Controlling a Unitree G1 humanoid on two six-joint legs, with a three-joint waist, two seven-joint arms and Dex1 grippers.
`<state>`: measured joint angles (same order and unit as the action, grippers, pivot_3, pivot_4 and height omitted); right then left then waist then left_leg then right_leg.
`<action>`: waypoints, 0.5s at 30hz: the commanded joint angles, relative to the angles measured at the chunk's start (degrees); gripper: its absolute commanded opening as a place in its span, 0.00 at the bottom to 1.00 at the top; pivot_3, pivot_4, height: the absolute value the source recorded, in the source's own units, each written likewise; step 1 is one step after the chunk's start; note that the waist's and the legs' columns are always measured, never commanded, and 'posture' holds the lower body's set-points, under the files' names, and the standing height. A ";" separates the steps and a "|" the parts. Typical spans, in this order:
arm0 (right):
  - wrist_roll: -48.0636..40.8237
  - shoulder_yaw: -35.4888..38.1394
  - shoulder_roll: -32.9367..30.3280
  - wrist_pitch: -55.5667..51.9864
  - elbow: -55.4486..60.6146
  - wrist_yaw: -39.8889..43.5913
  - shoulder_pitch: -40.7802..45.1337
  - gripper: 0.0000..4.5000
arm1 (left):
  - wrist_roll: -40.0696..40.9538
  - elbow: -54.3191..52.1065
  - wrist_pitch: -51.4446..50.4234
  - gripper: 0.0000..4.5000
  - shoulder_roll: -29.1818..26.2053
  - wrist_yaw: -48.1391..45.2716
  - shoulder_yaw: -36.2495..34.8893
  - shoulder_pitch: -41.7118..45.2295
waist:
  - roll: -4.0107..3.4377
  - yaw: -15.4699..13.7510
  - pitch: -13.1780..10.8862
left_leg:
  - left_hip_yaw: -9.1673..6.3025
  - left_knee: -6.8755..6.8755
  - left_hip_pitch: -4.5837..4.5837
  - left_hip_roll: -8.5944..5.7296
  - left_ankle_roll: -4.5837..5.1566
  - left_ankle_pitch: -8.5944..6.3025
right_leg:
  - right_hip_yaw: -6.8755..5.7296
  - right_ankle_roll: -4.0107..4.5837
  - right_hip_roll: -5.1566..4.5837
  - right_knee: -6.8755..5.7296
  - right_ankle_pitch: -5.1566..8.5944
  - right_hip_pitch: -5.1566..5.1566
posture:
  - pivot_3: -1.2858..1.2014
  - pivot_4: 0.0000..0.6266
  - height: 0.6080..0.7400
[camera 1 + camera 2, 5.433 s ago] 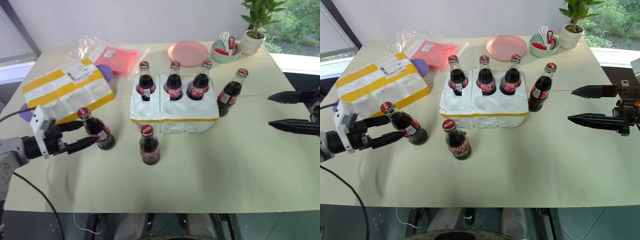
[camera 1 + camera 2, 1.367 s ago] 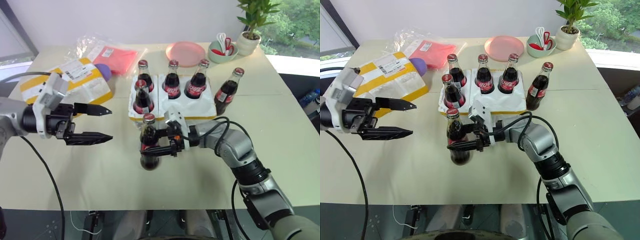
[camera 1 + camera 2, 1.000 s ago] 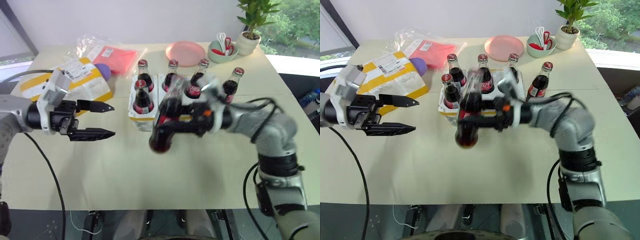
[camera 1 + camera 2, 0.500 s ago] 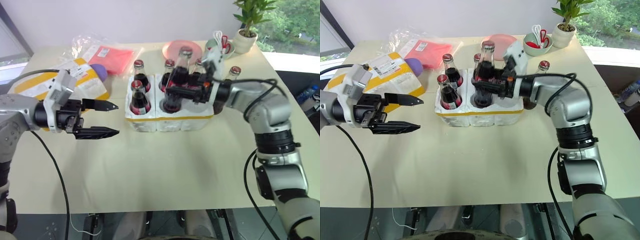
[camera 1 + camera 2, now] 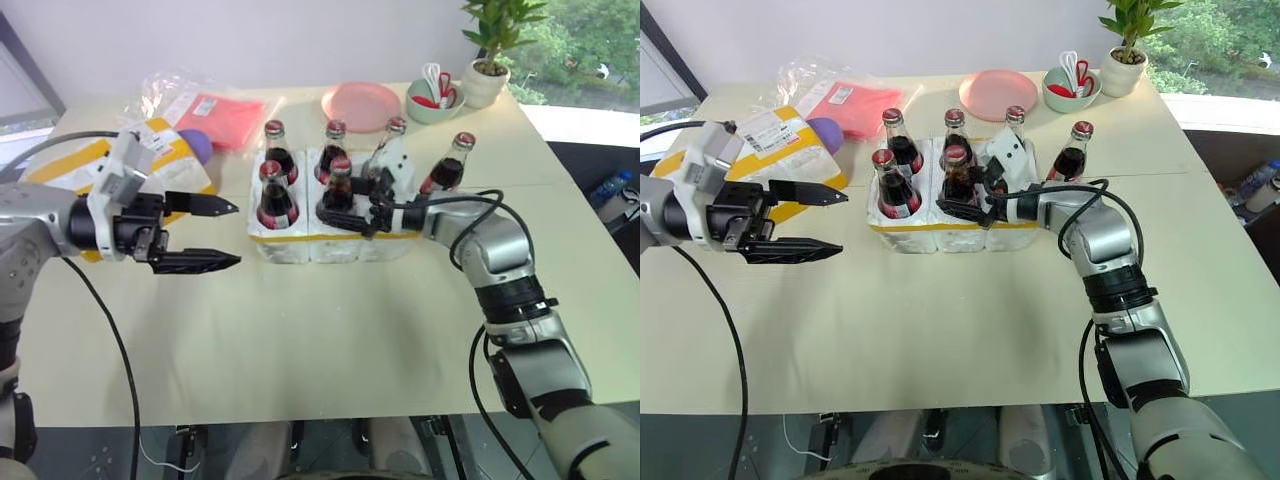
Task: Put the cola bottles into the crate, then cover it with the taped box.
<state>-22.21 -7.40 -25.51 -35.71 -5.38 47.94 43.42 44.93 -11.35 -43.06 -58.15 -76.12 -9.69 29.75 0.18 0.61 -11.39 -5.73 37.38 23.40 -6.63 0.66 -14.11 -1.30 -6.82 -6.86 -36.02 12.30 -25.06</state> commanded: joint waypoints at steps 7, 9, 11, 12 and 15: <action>-17.10 22.44 -14.74 -21.50 24.84 -3.00 -11.05 0.99 | -1.09 1.75 1.67 1.00 0.52 -1.33 0.89 2.36 | 0.00 -1.27 -0.01 | 0.00 -0.05 0.09 0.02 0.05 -0.03 | 0.01 0.01 -0.01 0.16 0.00 0.00 | 0.52 0.24 1.00; -17.54 26.66 -17.88 -23.15 26.66 -4.02 -14.88 0.99 | -1.50 2.31 2.10 1.00 0.88 -1.53 1.48 2.92 | 0.02 -1.22 0.00 | 0.01 -0.06 0.07 0.09 0.04 -0.03 | 0.01 0.04 0.03 0.17 -0.01 0.02 | 0.52 0.24 1.00; -16.34 29.99 -19.65 -23.31 25.33 -6.08 -18.07 0.99 | -1.86 2.70 2.68 1.00 1.38 -1.52 2.09 3.48 | 0.02 -1.21 0.00 | 0.03 -0.06 0.05 0.11 0.04 -0.03 | 0.00 0.07 0.03 0.19 -0.03 0.04 | 0.52 0.24 1.00; -15.34 30.58 -19.99 -22.64 24.29 -7.26 -19.00 0.99 | -2.02 2.79 2.96 1.00 1.56 -1.59 2.27 3.60 | 0.02 -1.18 0.00 | 0.05 -0.05 0.05 0.12 0.04 -0.02 | 0.00 0.07 0.03 0.19 -0.03 0.05 | 0.52 0.24 1.00; -11.86 29.98 -20.09 -19.40 20.71 -10.40 -20.00 0.99 | -2.42 2.74 3.24 1.00 2.05 -1.59 2.50 3.74 | 0.02 -1.04 0.00 | 0.23 -0.05 0.01 0.14 0.05 -0.02 | 0.10 0.11 0.02 0.21 -0.06 0.04 | 0.52 0.24 1.00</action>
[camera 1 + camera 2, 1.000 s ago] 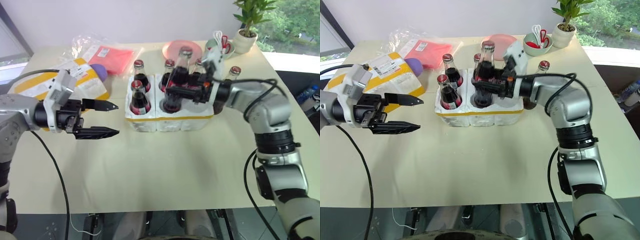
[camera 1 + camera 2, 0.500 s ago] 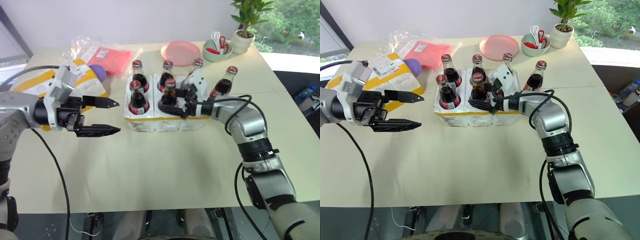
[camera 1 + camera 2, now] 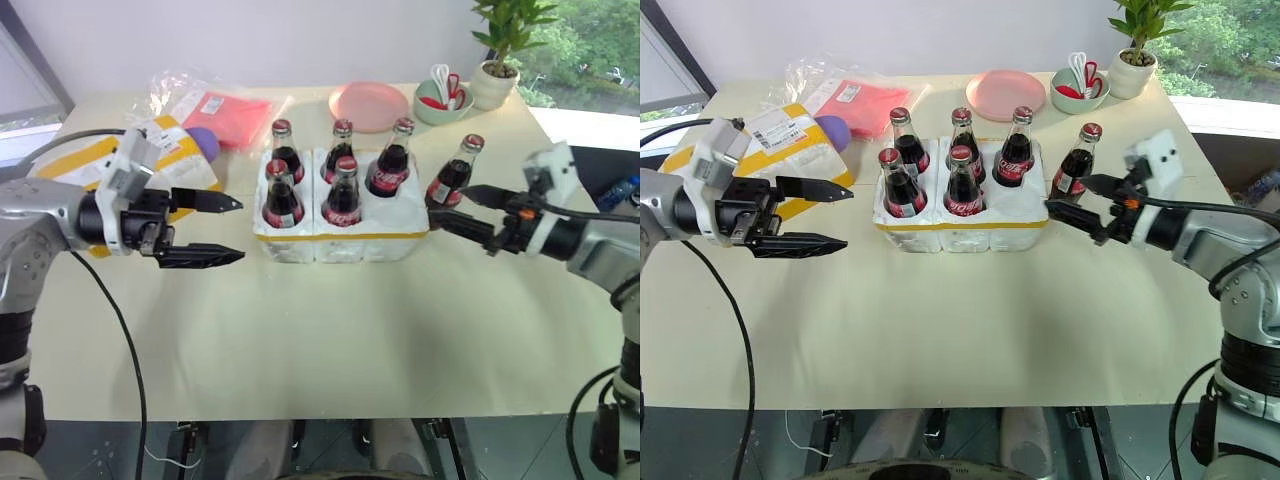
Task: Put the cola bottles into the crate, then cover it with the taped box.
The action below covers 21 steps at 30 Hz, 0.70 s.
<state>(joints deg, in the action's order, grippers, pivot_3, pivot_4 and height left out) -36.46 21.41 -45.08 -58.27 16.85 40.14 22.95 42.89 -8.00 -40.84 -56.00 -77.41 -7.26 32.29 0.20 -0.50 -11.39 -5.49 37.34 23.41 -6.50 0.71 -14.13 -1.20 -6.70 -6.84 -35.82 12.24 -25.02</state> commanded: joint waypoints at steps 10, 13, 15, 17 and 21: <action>6.81 -3.86 3.88 10.73 -12.95 -5.79 6.06 0.99 | -0.12 -0.95 0.51 1.00 -0.87 -0.20 -0.70 1.42 | 0.01 0.24 0.00 | 0.46 -0.01 -0.01 0.06 0.08 -0.03 | 0.47 0.00 0.06 -0.01 -0.02 -0.17 | 0.52 0.24 1.00; 8.34 -6.07 5.25 13.29 -16.48 -5.50 7.78 0.99 | 0.05 -1.24 0.19 1.00 -1.10 0.05 -0.92 1.40 | 0.01 0.25 0.00 | 0.49 -0.02 -0.01 0.06 0.09 -0.04 | 0.50 0.00 0.07 -0.03 -0.02 -0.19 | 0.52 0.24 1.00; 8.99 -7.06 6.35 14.68 -19.22 -5.43 9.22 0.99 | 0.09 -1.34 0.05 1.00 -1.21 0.23 -1.01 1.44 | 0.01 0.28 0.00 | 0.49 -0.02 -0.01 0.06 0.10 -0.04 | 0.51 0.00 0.08 -0.04 -0.02 -0.19 | 0.52 0.24 1.00; 9.92 -8.20 7.28 16.32 -21.99 -5.30 10.67 0.99 | 0.06 -1.35 -0.02 1.00 -1.29 0.42 -1.05 1.52 | 0.01 0.32 0.00 | 0.51 -0.01 -0.01 0.06 0.09 -0.04 | 0.52 0.00 0.08 -0.04 -0.03 -0.20 | 0.52 0.24 1.00; 11.94 -10.20 9.47 19.80 -28.40 -5.23 13.92 0.99 | 0.05 -1.37 -0.15 1.00 -1.41 0.66 -1.09 1.72 | 0.00 0.59 0.00 | 0.54 -0.03 -0.02 0.06 0.09 -0.04 | 0.53 0.00 0.10 -0.06 -0.03 -0.23 | 0.52 0.24 1.00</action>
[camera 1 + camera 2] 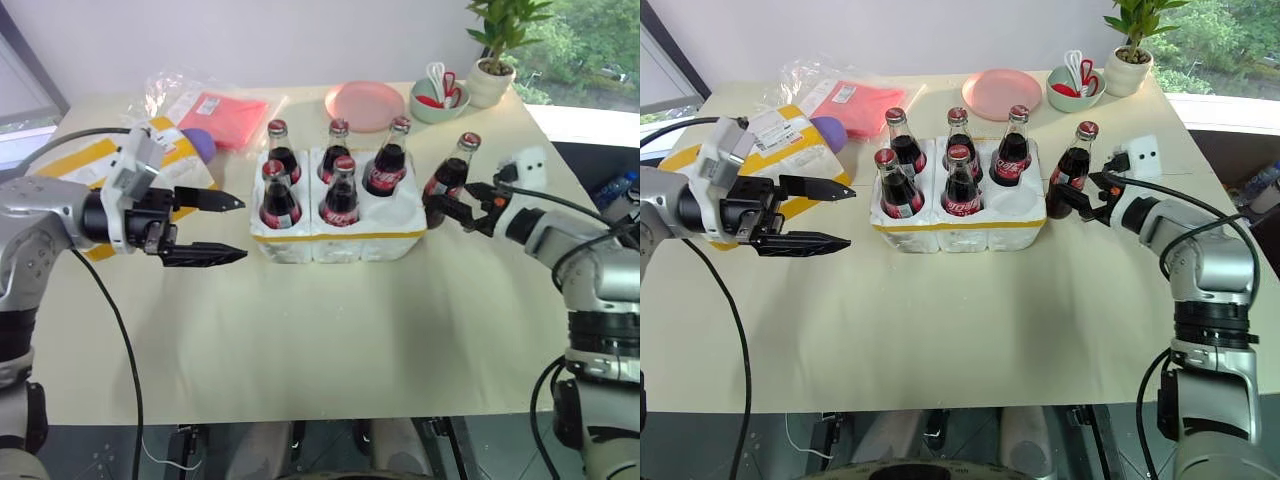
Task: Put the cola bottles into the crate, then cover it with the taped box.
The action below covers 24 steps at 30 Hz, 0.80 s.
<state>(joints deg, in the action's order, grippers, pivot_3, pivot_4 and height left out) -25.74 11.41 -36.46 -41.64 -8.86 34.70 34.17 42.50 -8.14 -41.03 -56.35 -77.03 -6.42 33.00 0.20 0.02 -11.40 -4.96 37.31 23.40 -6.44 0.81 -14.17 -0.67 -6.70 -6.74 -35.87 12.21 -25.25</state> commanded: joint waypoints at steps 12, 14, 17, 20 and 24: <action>-2.07 3.27 2.56 7.41 -3.30 3.35 3.76 0.62 | 0.87 -1.64 -0.23 1.00 -0.97 1.08 -2.13 1.13 | -0.01 0.70 0.00 | 0.03 -0.01 0.00 -0.01 -0.04 0.02 | 0.03 0.00 0.01 -0.07 0.00 -0.06 | 0.52 0.24 1.00; -3.97 5.24 1.93 7.07 -1.61 3.71 4.11 0.62 | 0.97 -1.77 -0.22 1.00 -0.87 1.24 -2.16 1.00 | -0.04 0.74 -0.03 | 0.10 -0.02 0.01 -0.02 -0.06 0.03 | 0.09 0.00 0.01 -0.10 0.00 -0.12 | 0.52 0.24 1.00; -8.36 9.21 0.01 5.84 2.23 4.70 5.99 0.62 | 1.35 -1.93 -0.23 1.00 -0.56 1.67 -2.41 0.82 | -0.07 0.73 -0.05 | 0.15 -0.03 0.02 -0.02 -0.02 0.01 | 0.16 0.00 0.01 -0.13 0.00 -0.17 | 0.52 0.24 1.00; -15.37 12.77 -0.79 1.31 6.78 4.64 8.65 0.62 | 1.31 -1.90 0.08 1.00 -0.37 1.89 -2.23 0.73 | -0.07 0.88 -0.05 | 0.16 -0.05 0.02 -0.02 -0.02 0.01 | 0.17 0.00 0.01 -0.13 0.00 -0.18 | 0.52 0.24 1.00; -24.93 13.90 -1.10 -6.66 14.72 4.94 9.47 0.62 | 1.05 -1.64 0.56 1.00 0.01 1.98 -1.92 0.79 | -0.07 0.95 -0.05 | 0.17 -0.11 0.00 0.08 0.02 -0.02 | 0.23 0.00 0.04 -0.12 0.00 -0.19 | 0.52 0.24 1.00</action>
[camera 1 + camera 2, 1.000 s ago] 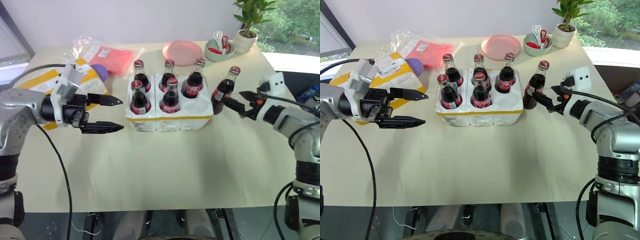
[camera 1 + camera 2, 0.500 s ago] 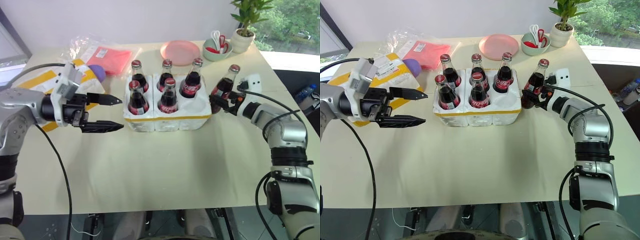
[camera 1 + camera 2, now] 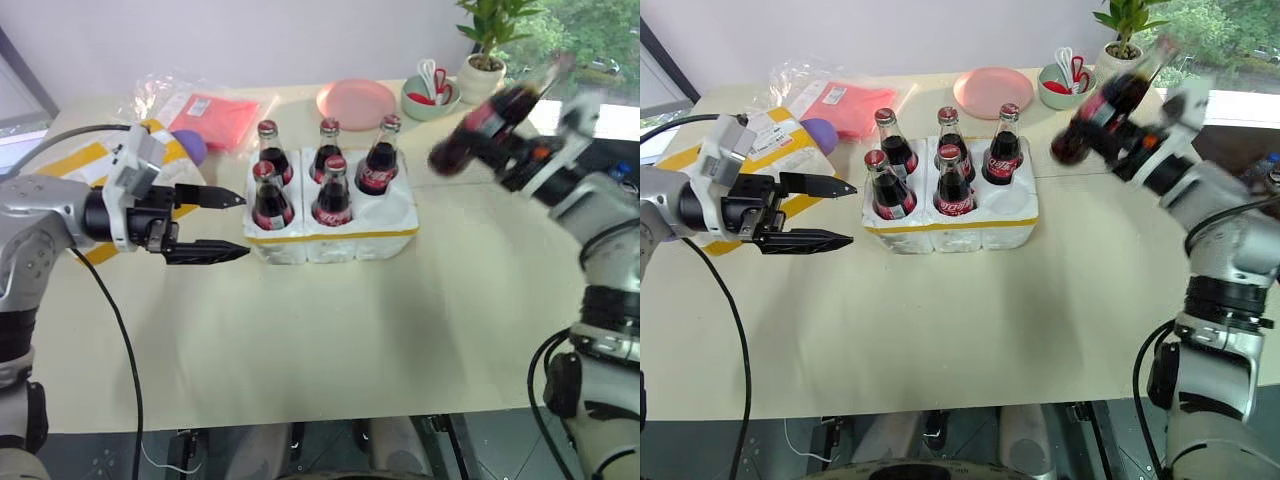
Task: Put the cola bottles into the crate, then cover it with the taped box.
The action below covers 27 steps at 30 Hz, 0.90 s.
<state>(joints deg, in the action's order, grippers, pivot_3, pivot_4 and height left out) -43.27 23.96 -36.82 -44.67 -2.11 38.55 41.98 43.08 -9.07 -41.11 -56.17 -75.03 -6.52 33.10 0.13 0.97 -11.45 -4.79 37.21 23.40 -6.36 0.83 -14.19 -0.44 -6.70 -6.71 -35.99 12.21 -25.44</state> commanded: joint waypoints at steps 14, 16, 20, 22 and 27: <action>3.04 -15.29 -0.86 -0.57 13.10 2.86 -5.01 0.62 | 0.01 -0.54 1.46 1.00 0.45 0.27 -1.77 0.94 | 0.04 -0.27 0.01 | 0.05 0.10 0.02 -0.07 0.06 -0.03 | 0.01 0.00 -0.03 -0.01 -0.01 0.01 | 0.52 0.24 1.00; 6.33 -18.62 -1.34 1.13 12.47 4.12 -6.40 0.62 | 0.15 -0.80 1.44 1.00 0.30 0.47 -2.25 0.40 | 0.04 -0.19 0.01 | 0.05 0.10 0.02 -0.06 0.06 -0.03 | 0.01 0.00 -0.03 -0.01 -0.01 0.01 | 0.52 0.24 1.00; 11.37 -22.98 -1.65 3.83 9.81 6.34 -8.12 0.62 | 0.25 -1.14 1.49 1.00 0.17 0.79 -2.77 -0.34 | 0.04 -0.20 0.02 | 0.06 0.11 0.02 -0.06 0.06 -0.03 | 0.00 0.00 -0.01 -0.01 -0.01 0.01 | 0.52 0.24 1.00; 14.18 -25.06 -1.74 4.85 7.33 6.89 -8.19 0.62 | 0.29 -1.42 1.55 1.00 0.15 0.93 -2.93 -0.68 | 0.05 -0.22 0.02 | 0.05 0.11 0.02 -0.06 0.06 -0.03 | 0.00 0.00 -0.01 -0.01 -0.01 0.02 | 0.52 0.24 1.00; 16.16 -26.09 -1.55 4.41 2.80 8.17 -7.46 0.98 | 0.65 -2.29 1.15 1.00 0.07 1.49 -3.67 -1.45 | 0.33 -0.24 0.18 | 0.04 0.15 -0.10 -0.06 0.06 -0.03 | 0.00 0.00 0.00 0.00 -0.01 0.18 | 0.52 0.24 1.00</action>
<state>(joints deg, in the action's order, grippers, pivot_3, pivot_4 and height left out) -28.76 -1.74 -37.74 -39.52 2.90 46.53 34.74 43.01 -9.80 -40.56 -55.50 -73.65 -7.76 31.57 0.46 0.74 -11.26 -4.75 37.38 23.27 -6.42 0.89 -14.22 -0.44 -6.70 -6.71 -35.99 12.20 -25.21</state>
